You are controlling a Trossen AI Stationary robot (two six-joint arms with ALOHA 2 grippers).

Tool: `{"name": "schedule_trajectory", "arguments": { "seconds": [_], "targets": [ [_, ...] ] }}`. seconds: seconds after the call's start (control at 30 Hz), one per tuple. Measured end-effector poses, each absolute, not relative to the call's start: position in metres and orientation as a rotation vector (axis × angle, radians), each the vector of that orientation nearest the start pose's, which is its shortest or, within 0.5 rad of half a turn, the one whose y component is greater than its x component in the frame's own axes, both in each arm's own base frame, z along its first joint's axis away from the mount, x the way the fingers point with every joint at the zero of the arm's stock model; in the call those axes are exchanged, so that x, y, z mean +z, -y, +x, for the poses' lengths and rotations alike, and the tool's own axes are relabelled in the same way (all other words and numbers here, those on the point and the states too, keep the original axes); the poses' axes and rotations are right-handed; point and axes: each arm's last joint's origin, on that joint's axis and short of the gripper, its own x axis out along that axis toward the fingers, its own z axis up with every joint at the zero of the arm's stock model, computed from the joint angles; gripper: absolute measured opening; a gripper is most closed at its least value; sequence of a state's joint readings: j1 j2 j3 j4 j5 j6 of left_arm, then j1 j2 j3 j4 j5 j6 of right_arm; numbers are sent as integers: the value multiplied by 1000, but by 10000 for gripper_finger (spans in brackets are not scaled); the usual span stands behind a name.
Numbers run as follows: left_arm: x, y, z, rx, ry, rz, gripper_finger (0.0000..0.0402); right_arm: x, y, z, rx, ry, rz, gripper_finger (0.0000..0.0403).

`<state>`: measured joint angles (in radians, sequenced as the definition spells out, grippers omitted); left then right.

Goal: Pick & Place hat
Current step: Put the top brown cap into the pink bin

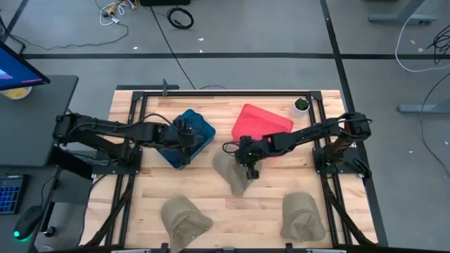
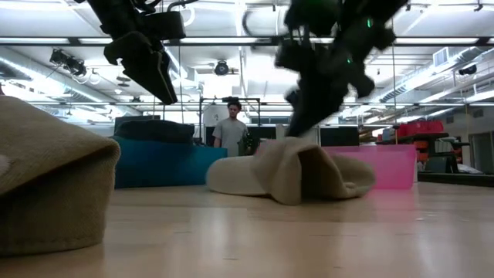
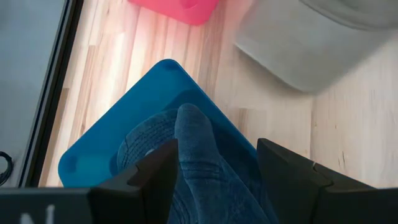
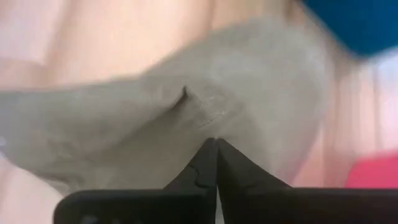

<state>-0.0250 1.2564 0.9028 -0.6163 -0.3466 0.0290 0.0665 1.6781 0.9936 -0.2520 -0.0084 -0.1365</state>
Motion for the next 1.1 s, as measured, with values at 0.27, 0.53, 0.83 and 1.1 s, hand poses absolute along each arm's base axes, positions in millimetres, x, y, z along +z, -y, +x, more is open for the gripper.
{"name": "schedule_trajectory", "arguments": {
  "seconds": [0.27, 0.53, 0.83, 1.1],
  "targets": [
    [247, -4, 242, 293, -964, 185, 222, 202, -36, 340, 179, -887, -349, 6],
    [247, -4, 242, 292, -968, 186, 222, 183, -39, 345, 212, -932, -351, 116],
    [247, -4, 241, 293, -974, 186, 222, 159, -39, 354, 204, -971, -395, 267],
    [247, -4, 241, 292, -975, 186, 222, 148, -39, 359, 219, -972, -471, 208]
  ]
}}
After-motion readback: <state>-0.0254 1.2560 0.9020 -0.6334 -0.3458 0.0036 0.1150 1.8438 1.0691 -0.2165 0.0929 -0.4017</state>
